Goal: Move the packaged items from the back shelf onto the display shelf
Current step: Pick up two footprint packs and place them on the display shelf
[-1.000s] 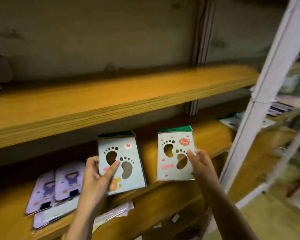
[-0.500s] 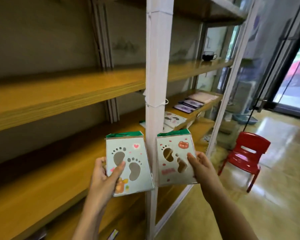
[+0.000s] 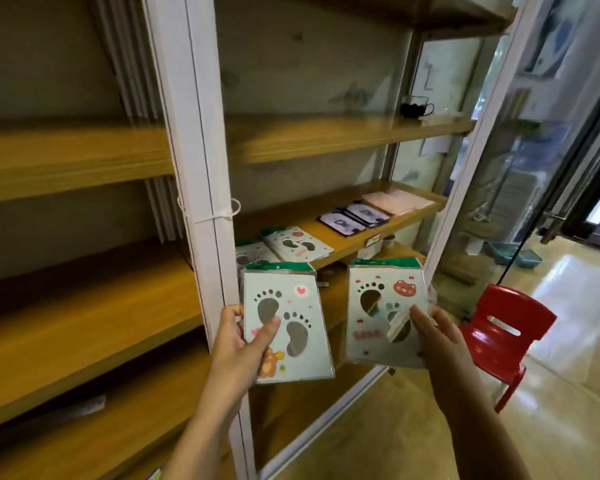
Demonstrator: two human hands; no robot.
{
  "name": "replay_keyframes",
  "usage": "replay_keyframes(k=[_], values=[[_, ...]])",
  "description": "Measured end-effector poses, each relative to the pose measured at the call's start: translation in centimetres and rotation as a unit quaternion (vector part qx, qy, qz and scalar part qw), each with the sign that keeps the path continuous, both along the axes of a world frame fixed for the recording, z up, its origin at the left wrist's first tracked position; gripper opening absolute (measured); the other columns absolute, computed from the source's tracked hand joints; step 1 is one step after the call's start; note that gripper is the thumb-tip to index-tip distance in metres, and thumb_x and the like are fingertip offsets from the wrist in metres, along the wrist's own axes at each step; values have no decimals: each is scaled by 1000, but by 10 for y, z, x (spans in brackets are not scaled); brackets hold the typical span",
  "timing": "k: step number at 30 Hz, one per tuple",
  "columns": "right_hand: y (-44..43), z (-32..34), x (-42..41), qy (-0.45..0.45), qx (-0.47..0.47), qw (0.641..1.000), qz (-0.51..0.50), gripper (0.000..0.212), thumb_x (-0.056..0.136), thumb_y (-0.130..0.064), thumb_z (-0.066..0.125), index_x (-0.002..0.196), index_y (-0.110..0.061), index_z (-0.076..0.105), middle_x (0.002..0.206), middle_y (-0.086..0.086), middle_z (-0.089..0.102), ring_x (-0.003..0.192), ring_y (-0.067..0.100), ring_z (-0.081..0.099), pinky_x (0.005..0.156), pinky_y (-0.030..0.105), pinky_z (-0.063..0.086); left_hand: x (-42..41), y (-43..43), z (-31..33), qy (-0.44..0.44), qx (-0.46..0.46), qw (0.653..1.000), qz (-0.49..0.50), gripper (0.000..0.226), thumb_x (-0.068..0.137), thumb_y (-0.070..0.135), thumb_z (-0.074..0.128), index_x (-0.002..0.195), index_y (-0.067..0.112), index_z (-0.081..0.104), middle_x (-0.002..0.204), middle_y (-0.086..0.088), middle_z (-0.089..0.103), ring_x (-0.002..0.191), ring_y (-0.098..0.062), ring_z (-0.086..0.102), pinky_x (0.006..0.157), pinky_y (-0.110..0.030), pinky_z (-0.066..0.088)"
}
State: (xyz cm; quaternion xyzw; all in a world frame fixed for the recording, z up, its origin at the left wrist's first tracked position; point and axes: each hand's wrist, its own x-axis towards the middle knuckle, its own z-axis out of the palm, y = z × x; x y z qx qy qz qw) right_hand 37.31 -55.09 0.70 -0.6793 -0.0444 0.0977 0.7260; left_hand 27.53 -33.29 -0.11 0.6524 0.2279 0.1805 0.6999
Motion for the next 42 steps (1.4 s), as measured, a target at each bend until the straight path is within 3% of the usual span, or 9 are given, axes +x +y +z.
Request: replay_keyframes(k=[4,12,17,20,25,29,32,37,42], values=[[-5,-10,41,14,2,1000,-7,37,92,-27,47,121,-5,48,111,21,61,92,34,62,63,37,54,44,-5,-2,13,-18,1000,7,32,81,22,65,106,19,45,98,-5,69,85,-30,70,56,-33,60],[20,-4,145,15,-14,999,38,24,93,-21,47,112,-7,50,93,12,65,76,24,63,56,31,49,137,39,-6,-4,-55,993,105,33,85,14,60,114,20,44,112,-9,65,84,-20,68,60,-33,57],[58,6,211,17,-39,993,107,19,92,-24,51,107,-12,54,88,10,69,59,15,70,45,24,54,177,58,-8,3,-66,979,193,62,89,19,55,143,22,23,132,-8,49,84,-15,55,70,-27,43],[86,3,244,20,-63,985,158,28,93,-26,49,114,-6,52,97,17,70,72,26,70,57,33,55,190,75,-13,24,-33,974,221,50,91,15,52,137,16,34,132,-14,51,85,-16,54,60,-23,41],[130,-9,274,32,-87,973,211,13,95,-25,47,103,-17,53,100,11,69,68,16,70,42,20,49,197,91,-25,101,24,963,247,21,90,13,54,110,18,55,119,-17,61,74,-18,60,62,-30,49],[158,-19,291,26,-126,958,256,6,93,-30,50,97,-25,51,110,10,66,90,22,68,67,34,58,204,85,-26,170,67,938,295,39,90,13,53,128,16,46,125,-11,56,84,-24,63,72,-42,55],[173,-19,300,36,-134,945,297,16,93,-29,50,107,-22,49,111,8,65,90,19,67,60,28,55,208,71,-20,237,184,893,335,48,90,20,53,135,17,38,132,-12,49,114,-29,52,96,-43,46],[183,-23,318,-17,-214,901,377,30,93,-26,51,122,-20,46,126,8,59,105,20,61,73,31,56,210,45,-2,211,282,869,347,42,90,19,53,131,15,44,125,-9,56,102,-16,53,77,-26,48],[178,-11,330,-243,-328,825,390,46,91,-32,51,135,-24,39,141,0,40,133,22,34,109,43,34,216,22,0,195,340,857,335,36,87,22,56,123,16,52,114,6,59,101,-6,55,81,-20,49]])
